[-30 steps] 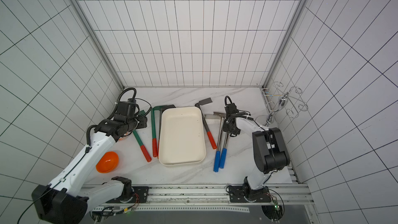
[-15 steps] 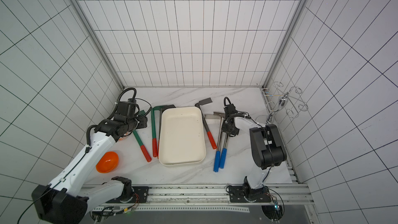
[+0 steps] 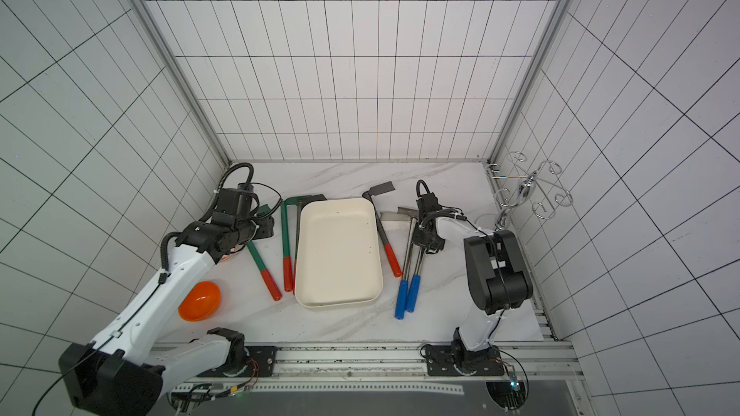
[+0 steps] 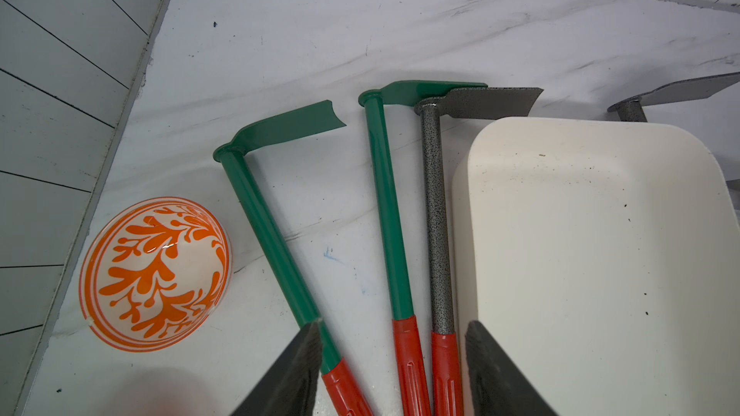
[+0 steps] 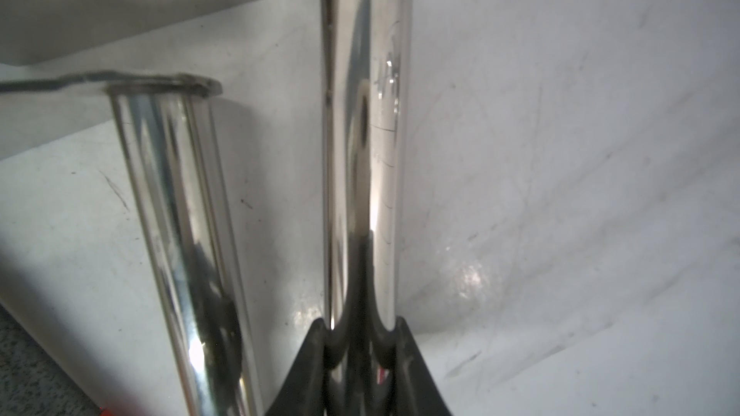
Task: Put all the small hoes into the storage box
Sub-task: Pick up the hoe from the center of the board.
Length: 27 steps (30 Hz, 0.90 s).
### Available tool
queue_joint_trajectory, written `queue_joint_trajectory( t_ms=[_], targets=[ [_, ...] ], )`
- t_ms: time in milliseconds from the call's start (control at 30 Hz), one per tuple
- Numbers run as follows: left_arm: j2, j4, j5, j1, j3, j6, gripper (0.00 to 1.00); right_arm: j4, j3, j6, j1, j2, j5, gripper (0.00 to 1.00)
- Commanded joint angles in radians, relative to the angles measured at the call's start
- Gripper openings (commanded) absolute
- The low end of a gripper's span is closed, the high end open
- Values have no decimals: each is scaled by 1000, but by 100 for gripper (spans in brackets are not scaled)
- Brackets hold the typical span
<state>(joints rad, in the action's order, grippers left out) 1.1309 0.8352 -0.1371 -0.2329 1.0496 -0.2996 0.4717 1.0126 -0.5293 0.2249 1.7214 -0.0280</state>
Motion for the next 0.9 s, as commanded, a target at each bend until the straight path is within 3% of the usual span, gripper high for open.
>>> queue_joint_trajectory(
  t_ms=[0,600,867],
  targets=[
    [0,8,0,0,18,-9,60,20,4,0,-15,-12,-40,11],
    [-10,-2,8,0,0,-10,60,157,82,40,-22,-124,-54,0],
    [-14,2,14,0,4,-13,60,184,83,40,-31,-172,-53,0]
  ],
)
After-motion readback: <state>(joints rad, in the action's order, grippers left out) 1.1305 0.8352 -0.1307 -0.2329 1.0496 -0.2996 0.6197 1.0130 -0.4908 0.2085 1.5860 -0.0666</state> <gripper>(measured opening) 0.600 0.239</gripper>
